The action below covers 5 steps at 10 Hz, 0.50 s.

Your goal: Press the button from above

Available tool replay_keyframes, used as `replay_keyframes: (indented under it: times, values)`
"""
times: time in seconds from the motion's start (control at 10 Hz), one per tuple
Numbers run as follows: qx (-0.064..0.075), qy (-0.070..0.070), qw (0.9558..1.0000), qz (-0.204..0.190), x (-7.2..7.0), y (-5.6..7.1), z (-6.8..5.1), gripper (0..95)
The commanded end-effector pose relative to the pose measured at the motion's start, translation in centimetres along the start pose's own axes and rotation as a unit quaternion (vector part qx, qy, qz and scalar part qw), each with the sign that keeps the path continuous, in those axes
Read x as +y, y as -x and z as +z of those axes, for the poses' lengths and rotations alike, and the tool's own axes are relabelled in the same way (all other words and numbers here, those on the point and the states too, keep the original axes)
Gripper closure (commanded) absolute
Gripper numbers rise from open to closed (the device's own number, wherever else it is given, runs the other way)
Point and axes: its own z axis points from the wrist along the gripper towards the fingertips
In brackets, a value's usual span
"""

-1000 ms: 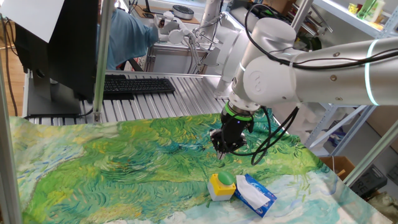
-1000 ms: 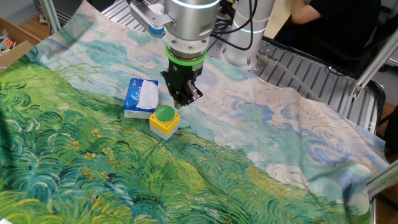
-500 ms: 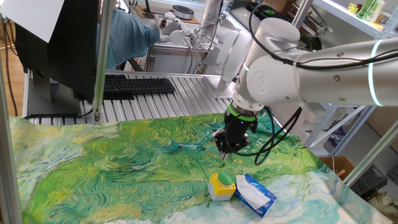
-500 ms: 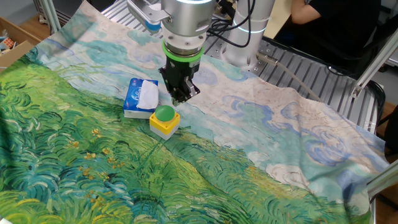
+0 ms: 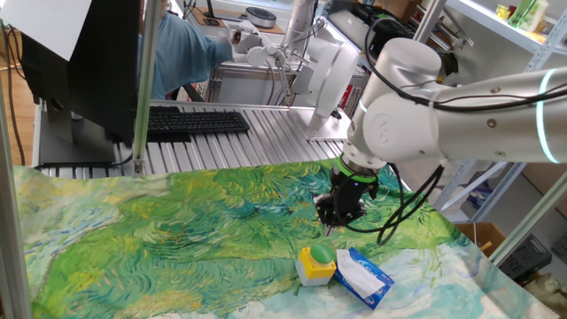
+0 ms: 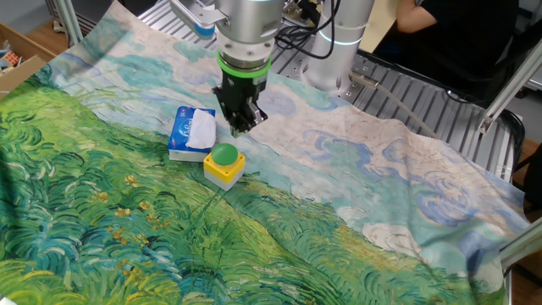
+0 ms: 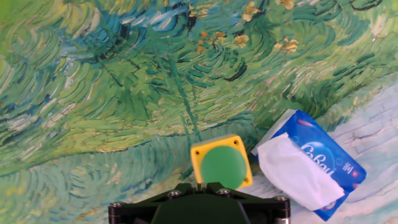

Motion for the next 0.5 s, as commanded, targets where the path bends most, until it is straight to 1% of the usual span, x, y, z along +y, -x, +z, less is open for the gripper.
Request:
replay_keyframes:
  times: [0.1, 0.3, 0.5]
  values:
    - [0.0, -0.001, 1.0, 0.0, -0.36, 0.13, -0.01, 95.0]
    - [0.0, -0.003, 0.9999, -0.014, -1.05, 0.28, 0.04, 95.0]
    - [-0.001, -0.005, 0.9999, -0.012, -1.01, 0.28, 0.06, 95.0]
